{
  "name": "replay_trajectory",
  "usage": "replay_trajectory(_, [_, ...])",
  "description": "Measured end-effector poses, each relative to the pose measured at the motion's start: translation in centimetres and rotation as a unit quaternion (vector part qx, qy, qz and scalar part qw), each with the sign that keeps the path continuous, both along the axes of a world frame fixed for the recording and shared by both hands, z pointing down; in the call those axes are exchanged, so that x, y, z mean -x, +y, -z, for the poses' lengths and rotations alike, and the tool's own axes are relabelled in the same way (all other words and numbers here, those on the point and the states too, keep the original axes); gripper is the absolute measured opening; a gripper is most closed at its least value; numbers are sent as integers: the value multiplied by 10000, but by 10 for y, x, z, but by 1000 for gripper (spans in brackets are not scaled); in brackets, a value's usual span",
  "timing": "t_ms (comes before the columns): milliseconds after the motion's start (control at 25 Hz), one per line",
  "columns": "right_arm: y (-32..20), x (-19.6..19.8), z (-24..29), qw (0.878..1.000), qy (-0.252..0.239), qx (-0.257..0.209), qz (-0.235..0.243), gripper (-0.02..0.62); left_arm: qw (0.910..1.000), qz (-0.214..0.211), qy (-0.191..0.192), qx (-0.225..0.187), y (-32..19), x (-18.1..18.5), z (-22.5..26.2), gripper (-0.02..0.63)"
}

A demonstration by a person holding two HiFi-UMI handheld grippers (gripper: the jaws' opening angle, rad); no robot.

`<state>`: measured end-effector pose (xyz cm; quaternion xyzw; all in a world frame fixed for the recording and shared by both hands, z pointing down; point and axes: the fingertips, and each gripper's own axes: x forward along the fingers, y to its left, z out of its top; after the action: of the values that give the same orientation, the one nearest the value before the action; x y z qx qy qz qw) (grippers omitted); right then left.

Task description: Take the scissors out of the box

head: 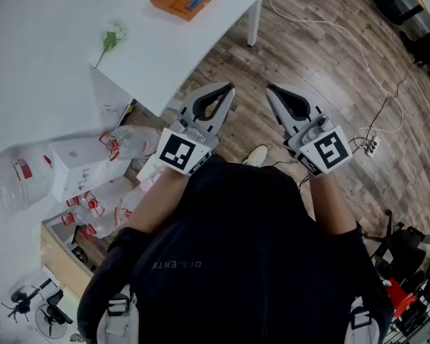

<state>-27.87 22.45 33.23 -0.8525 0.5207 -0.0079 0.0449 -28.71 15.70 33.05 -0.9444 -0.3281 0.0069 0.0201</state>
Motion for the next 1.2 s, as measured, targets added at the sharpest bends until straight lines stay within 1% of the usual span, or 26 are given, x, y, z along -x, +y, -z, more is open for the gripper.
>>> replay_trajectory(320, [24,-16,-9,9999,-19,66,133,5,10000,57,-11,-50,31,-19,-3,20])
replay_trajectory(400, [25,-25,-11,9998,-28,78,152,5,10000,50,19,-57,32,-28,-6,20])
replay_trajectory(560, [21,-52,-18,9997,-54,130,210,5,9999,112,-100,23,28,-57,-19,20])
replay_trajectory(720, [13,-91,-23,9993,-36,222,292,5,9999,121,-14,74,25,-97,-24,20])
replay_trajectory(920, [-8,-156,-21,9984,-78,320,449,5,9996,228,-73,179,9,-164,-24,20])
replay_trajectory(1200, [-68,-246,-7,9971,-191,269,688,5,9994,245,-143,183,-32,-251,-15,20])
